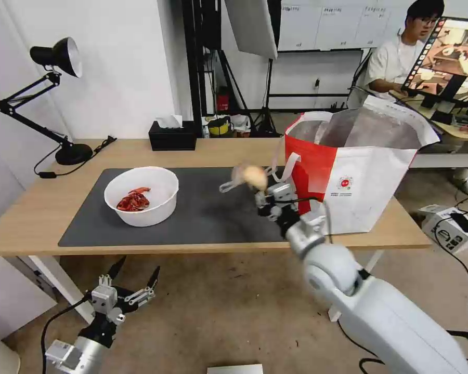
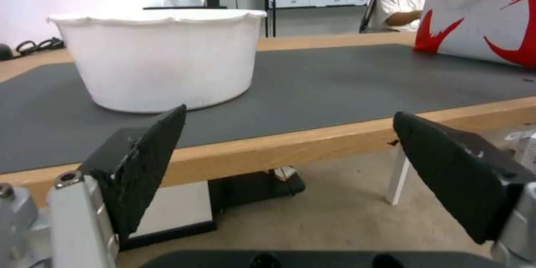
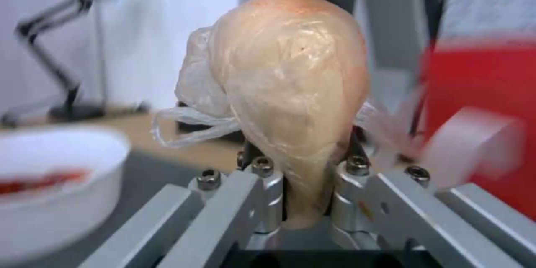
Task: Pick up the trash from the table and place it into the takeout bag.
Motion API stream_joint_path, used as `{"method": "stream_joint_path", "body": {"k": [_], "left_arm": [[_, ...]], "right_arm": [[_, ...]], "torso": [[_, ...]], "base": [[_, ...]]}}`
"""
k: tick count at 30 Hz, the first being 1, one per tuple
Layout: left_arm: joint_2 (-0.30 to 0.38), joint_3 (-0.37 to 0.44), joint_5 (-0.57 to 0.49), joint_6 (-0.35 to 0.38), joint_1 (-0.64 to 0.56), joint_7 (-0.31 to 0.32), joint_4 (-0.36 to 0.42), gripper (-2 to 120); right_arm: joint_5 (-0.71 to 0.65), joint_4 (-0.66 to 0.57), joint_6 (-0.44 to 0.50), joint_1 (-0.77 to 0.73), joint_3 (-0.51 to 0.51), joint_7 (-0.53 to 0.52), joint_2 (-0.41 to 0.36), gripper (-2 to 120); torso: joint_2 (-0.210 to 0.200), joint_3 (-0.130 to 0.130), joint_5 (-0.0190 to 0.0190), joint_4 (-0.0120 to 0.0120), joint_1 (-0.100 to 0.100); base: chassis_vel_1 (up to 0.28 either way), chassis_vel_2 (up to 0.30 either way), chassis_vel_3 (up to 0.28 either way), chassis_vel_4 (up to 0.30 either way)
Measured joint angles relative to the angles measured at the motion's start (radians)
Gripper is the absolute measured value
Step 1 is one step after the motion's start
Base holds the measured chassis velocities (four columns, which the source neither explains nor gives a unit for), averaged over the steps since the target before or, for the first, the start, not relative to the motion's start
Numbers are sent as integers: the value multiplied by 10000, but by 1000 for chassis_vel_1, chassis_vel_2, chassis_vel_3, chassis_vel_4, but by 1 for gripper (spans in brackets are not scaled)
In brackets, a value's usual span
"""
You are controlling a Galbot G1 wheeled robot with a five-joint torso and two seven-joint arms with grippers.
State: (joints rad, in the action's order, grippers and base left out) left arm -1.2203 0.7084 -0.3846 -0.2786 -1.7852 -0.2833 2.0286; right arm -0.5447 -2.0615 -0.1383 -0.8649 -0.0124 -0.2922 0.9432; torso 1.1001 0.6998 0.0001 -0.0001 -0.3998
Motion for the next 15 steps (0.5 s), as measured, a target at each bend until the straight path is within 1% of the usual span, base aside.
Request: {"method": "stream_joint_path", "body": {"k": [3, 4, 7, 10, 12, 13, 15], "left_arm": [[-32, -30, 49, 0, -3, 2, -13, 100], [-32, -30, 49, 0, -3, 2, -13, 100], [-50, -39, 67, 1, -19, 2, -15, 100], [-46, -40, 70, 1, -30, 3, -15, 100], [-20, -36, 70, 6, -39, 5, -9, 100], [-20, -36, 70, 6, -39, 5, -9, 100], [21, -20, 67, 14, -52, 10, -3, 100]], "right_arm": [[-237, -458, 274, 150, -942, -638, -178, 7], [-237, -458, 274, 150, -942, -638, -178, 7], [-503, -358, 324, 608, -1614, -1237, -381, 7], [-651, -77, 280, 770, -1821, -1457, -496, 7], [-994, 156, -264, 845, -2071, -1919, -714, 7], [-994, 156, -264, 845, -2071, -1919, -714, 7], [-1189, 308, -666, 863, -2183, -2241, -866, 7]], "torso": [[0, 0, 0, 0, 0], [0, 0, 0, 0, 0], [1, 0, -2, 1, 0], [-1, 1, 0, 2, -1], [-1, 3, 0, 1, -2], [-1, 3, 0, 1, -2], [0, 2, 1, 0, -1]], "base": [[0, 0, 0, 0], [0, 0, 0, 0], [0, 0, 0, 0], [0, 0, 0, 0], [0, 0, 0, 0], [0, 0, 0, 0], [0, 0, 0, 0]]}}
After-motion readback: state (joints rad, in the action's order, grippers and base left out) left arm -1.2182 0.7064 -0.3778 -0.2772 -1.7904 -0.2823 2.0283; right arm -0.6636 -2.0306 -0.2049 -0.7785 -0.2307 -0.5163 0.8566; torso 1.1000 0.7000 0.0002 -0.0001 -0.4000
